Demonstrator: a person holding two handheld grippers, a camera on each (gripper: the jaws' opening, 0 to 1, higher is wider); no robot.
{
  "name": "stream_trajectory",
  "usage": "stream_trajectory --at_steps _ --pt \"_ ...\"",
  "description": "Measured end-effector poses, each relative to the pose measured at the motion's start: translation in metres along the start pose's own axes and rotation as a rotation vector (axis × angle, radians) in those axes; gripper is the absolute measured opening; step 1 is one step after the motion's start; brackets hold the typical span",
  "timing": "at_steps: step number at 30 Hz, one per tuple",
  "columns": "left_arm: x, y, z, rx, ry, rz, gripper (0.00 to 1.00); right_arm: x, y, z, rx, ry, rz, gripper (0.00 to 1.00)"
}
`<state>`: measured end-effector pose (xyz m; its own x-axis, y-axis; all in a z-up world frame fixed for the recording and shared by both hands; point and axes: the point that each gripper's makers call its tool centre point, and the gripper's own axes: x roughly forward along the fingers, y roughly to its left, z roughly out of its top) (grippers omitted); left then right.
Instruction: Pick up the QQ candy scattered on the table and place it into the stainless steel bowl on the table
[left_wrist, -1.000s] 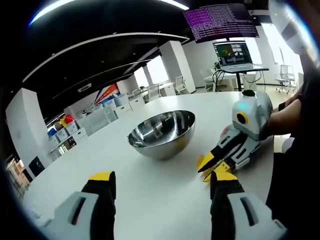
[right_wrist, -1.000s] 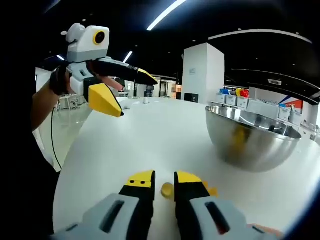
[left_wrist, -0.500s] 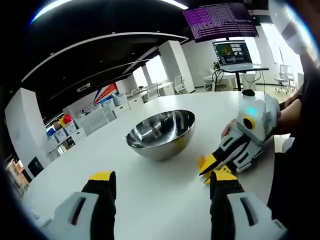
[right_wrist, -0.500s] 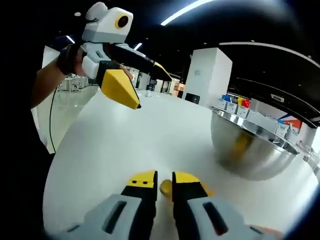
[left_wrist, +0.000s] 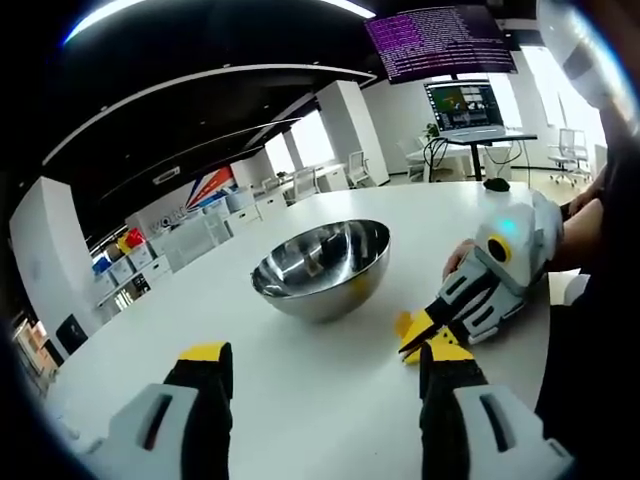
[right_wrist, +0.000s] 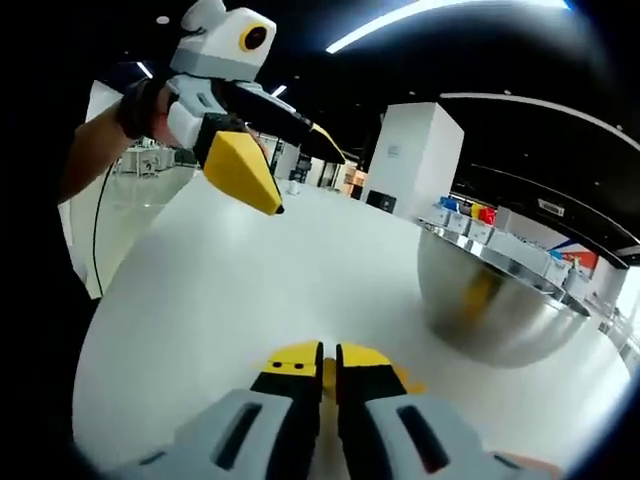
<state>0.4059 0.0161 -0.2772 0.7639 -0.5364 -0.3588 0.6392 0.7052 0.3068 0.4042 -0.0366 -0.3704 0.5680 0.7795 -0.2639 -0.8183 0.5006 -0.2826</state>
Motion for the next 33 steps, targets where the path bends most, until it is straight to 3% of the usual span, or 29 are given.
stream_trajectory --at_steps 8,14,23,26,33 --pt "-0.002 0.002 0.000 0.004 0.003 0.008 0.76 -0.004 -0.003 0.004 0.016 0.016 -0.006 0.03" --pt "-0.003 0.002 -0.005 0.021 0.039 0.003 0.77 -0.014 -0.007 0.019 0.014 -0.009 -0.024 0.03" --pt "-0.006 0.003 0.000 0.004 0.012 0.003 0.77 -0.035 -0.025 0.058 0.099 -0.092 -0.045 0.03" --pt "-0.006 0.003 0.001 -0.004 0.005 0.001 0.78 -0.043 -0.041 0.074 0.075 -0.116 -0.081 0.03" --pt "-0.008 0.003 0.000 -0.005 0.005 0.003 0.78 -0.069 -0.092 0.134 0.022 -0.223 -0.187 0.03"
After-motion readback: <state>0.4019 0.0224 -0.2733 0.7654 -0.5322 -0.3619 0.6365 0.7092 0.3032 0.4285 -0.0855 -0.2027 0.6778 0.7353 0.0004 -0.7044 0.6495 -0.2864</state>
